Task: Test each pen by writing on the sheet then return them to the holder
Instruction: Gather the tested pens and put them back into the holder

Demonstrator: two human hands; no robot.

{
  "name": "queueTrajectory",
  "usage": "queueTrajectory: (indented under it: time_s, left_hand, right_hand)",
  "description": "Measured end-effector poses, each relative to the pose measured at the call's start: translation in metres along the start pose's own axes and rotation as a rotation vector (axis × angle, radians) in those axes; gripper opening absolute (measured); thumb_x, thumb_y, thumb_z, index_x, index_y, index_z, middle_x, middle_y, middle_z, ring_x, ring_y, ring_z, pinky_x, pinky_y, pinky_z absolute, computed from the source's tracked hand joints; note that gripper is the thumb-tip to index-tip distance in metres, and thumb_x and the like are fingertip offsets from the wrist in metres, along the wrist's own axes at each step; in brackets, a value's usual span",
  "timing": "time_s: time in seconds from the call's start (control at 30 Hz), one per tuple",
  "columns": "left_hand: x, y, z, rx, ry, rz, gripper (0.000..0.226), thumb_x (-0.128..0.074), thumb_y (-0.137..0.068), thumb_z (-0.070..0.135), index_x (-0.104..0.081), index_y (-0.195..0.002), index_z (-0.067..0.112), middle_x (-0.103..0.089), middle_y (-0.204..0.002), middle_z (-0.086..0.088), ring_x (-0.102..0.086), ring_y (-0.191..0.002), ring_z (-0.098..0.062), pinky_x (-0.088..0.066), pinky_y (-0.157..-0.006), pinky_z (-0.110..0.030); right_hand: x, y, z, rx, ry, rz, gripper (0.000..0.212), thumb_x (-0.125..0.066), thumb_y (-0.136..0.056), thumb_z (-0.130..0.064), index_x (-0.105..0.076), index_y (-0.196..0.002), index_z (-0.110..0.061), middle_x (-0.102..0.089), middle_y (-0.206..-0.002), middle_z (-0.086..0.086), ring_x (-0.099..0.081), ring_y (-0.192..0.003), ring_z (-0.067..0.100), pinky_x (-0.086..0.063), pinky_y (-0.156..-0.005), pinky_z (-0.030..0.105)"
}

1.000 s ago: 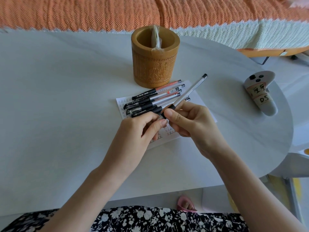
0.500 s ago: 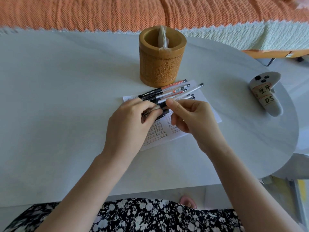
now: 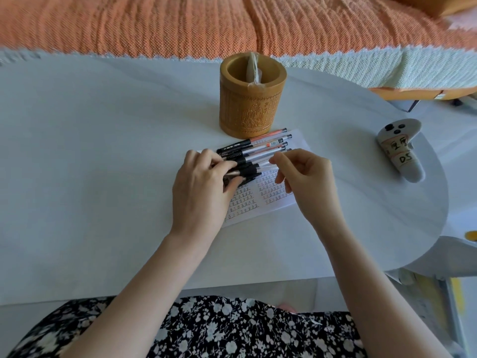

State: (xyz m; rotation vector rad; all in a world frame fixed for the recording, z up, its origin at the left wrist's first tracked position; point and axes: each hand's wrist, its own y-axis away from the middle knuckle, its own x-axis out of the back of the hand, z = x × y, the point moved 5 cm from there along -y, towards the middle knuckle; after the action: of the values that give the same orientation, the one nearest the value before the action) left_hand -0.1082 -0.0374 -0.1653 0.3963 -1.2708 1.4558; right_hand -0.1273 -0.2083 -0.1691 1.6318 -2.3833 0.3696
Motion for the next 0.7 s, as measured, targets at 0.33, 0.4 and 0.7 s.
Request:
queueTrajectory:
  time_s: [0.33,0.4,0.7]
  left_hand:
    - [0.003,0.013,-0.003,0.057,0.132,-0.068,0.063,-0.080,-0.067,0.033,-0.057,-0.123,0.016,-0.055,-0.116,-0.005,-0.049,-0.109,-0.027,-0.043,-0.089,-0.040]
    - [-0.002,0.015,-0.008,0.077,0.156,-0.128,0.078,-0.079,-0.067,0.037,-0.045,-0.134,0.015,-0.047,-0.131,-0.006,-0.042,-0.122,-0.025,-0.036,-0.101,-0.040]
    - [-0.011,0.020,-0.029,0.088,0.237,-0.412,0.099,-0.066,-0.077,0.050,-0.005,-0.149,0.021,-0.018,-0.156,0.001,-0.010,-0.144,-0.010,0.008,-0.117,-0.041]
  right_hand:
    - [-0.012,-0.005,-0.004,0.293,0.507,-0.383,0.068,-0.070,-0.081,-0.037,-0.037,-0.140,-0.029,-0.027,-0.151,-0.006,-0.020,-0.136,0.007,-0.008,-0.107,0.023]
    - [-0.016,-0.014,0.000,0.279,0.596,-0.532,0.085,-0.071,-0.079,-0.044,-0.022,-0.147,-0.031,-0.008,-0.159,-0.006,-0.006,-0.144,0.011,0.000,-0.113,0.032]
    - [-0.015,-0.050,-0.005,0.280,0.817,-0.751,0.102,-0.077,-0.070,-0.049,-0.017,-0.150,-0.029,-0.017,-0.155,-0.003,-0.014,-0.143,0.021,-0.013,-0.118,0.044]
